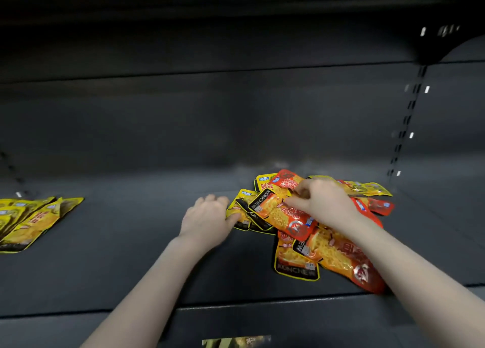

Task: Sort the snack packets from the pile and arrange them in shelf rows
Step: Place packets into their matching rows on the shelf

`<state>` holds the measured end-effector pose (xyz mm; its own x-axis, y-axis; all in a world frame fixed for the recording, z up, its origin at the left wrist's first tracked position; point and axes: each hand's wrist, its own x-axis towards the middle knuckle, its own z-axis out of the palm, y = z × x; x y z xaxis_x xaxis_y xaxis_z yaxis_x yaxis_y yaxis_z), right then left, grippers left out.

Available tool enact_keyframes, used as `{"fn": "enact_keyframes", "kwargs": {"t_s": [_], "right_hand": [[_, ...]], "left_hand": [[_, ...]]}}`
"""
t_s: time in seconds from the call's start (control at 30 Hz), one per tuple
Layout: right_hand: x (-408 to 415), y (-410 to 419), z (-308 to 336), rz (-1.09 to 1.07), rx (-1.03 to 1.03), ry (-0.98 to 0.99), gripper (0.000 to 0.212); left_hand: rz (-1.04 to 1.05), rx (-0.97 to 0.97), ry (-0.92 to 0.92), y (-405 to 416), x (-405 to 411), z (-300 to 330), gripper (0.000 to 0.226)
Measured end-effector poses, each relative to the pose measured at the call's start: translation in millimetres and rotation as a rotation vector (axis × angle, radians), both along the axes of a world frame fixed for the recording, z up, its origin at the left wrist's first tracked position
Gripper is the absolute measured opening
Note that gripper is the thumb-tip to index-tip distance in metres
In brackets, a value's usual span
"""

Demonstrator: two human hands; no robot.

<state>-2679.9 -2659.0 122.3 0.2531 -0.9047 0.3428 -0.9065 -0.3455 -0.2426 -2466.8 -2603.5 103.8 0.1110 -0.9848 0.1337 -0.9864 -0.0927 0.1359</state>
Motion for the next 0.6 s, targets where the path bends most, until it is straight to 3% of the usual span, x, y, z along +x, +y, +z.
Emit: {"fn": "enact_keyframes", "kwargs": {"t_s": [0.17, 0.3, 0.53, 0.6], "right_hand": [[9, -2, -2, 0.053, 0.090, 0.139, 0.071], [12, -3, -1, 0.062, 0.143, 0.170, 0.072], [22, 0, 2, 0.079, 0.206, 0.132, 0.062], [23, 2, 3, 0.057, 0.203, 0.151, 0.062]], "left_hand": [[0.010, 0.034, 0.046, -18, -8, -1, 0.046], [0.010, 0.069, 0.158, -33, -8, -6, 0.049], [0.072, 0.144, 0.701, -40, 7, -6, 0.056], [0.053, 0.187, 0.748, -39, 14, -6, 0.039]]}}
